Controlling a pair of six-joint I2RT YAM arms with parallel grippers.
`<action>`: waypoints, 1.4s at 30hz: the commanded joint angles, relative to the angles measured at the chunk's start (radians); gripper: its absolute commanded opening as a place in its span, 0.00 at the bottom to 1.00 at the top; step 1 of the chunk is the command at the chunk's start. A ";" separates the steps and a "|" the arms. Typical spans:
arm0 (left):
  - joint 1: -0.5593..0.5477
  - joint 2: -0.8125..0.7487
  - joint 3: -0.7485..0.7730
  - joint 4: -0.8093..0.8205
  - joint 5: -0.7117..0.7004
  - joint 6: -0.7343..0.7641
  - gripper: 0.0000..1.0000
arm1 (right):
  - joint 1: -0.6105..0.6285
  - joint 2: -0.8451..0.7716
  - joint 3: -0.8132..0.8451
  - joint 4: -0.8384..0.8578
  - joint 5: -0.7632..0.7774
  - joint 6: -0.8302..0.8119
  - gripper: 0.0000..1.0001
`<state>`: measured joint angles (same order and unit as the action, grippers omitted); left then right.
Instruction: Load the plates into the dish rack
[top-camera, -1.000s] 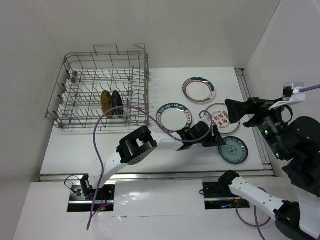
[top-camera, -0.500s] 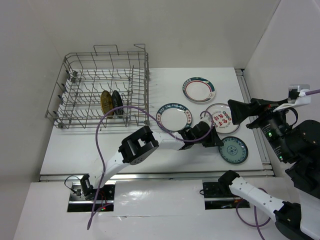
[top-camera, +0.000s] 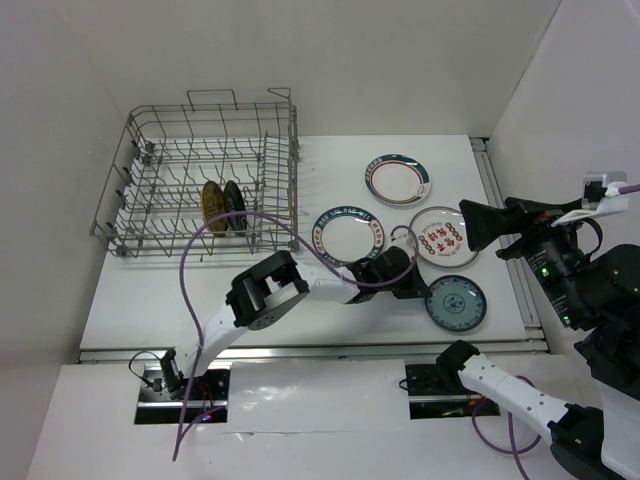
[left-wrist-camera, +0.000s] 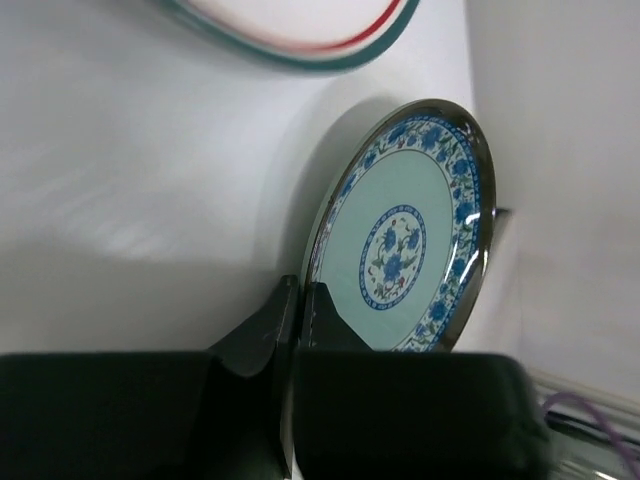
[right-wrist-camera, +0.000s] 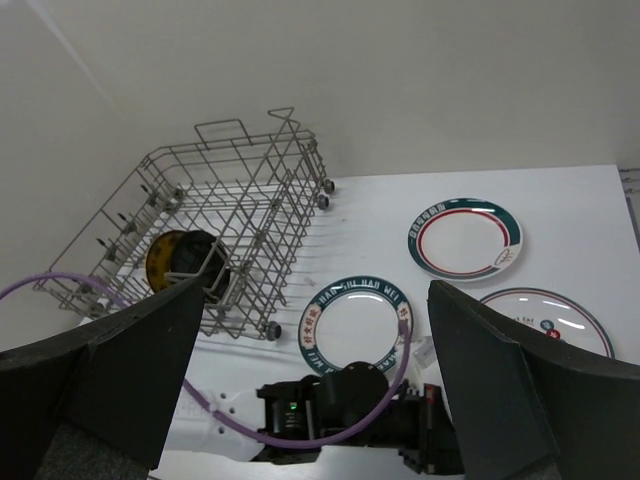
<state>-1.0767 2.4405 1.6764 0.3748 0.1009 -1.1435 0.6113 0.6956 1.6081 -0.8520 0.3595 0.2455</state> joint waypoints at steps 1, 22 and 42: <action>0.014 -0.130 -0.182 -0.066 -0.096 0.099 0.00 | 0.008 -0.005 0.036 0.001 0.007 0.003 1.00; 0.283 -1.188 -0.101 -0.683 -0.793 0.640 0.00 | 0.008 -0.033 -0.060 0.050 0.007 -0.006 1.00; 0.744 -1.332 -0.461 -0.091 -1.126 1.573 0.00 | 0.008 -0.013 -0.269 0.165 -0.135 0.012 1.00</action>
<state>-0.3630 1.1133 1.2556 0.0612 -1.0058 0.2638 0.6113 0.6716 1.3567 -0.7586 0.2653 0.2470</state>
